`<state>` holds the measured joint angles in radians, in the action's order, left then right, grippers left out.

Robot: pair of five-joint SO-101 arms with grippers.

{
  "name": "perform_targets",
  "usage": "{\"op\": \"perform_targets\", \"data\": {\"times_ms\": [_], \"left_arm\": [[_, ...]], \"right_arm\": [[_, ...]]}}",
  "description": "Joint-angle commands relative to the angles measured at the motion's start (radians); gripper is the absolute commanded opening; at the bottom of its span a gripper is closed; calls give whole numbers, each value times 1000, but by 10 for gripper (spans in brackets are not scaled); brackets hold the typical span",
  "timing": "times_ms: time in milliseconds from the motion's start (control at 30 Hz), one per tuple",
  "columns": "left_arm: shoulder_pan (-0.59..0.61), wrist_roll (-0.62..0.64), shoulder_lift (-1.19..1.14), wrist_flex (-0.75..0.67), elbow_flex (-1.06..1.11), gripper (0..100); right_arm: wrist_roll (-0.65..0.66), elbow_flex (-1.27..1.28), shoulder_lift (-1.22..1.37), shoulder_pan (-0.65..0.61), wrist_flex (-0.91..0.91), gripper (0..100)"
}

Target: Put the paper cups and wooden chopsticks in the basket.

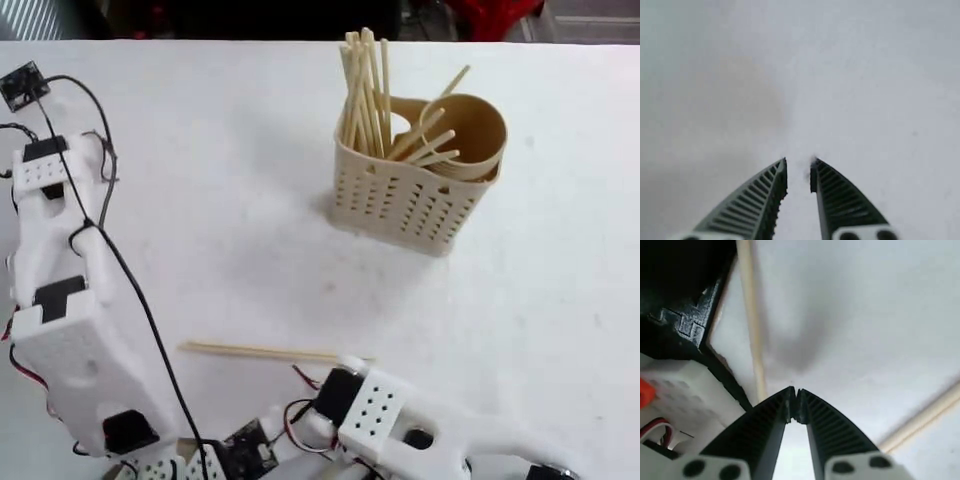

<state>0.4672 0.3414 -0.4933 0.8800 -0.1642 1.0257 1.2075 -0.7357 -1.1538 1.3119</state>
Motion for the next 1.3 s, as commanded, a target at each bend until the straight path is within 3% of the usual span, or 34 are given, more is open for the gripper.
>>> {"op": "perform_targets", "data": {"times_ms": [0,300,433,833,1067,1267], "left_arm": [[1,-8,4,12,-60,98],[-2,-8,4,12,-61,98],[-4,-8,4,12,-61,98],[-2,-8,10,15,-60,98],[-1,-8,10,15,-60,98],[1,-8,10,14,-60,98]], "right_arm": [[14,5,1,-21,-2,18],[6,6,1,-282,-4,18],[11,8,1,-334,-5,18],[8,51,1,-366,-70,22],[6,51,2,-366,-68,115],[15,46,59,-387,-76,15]]}}
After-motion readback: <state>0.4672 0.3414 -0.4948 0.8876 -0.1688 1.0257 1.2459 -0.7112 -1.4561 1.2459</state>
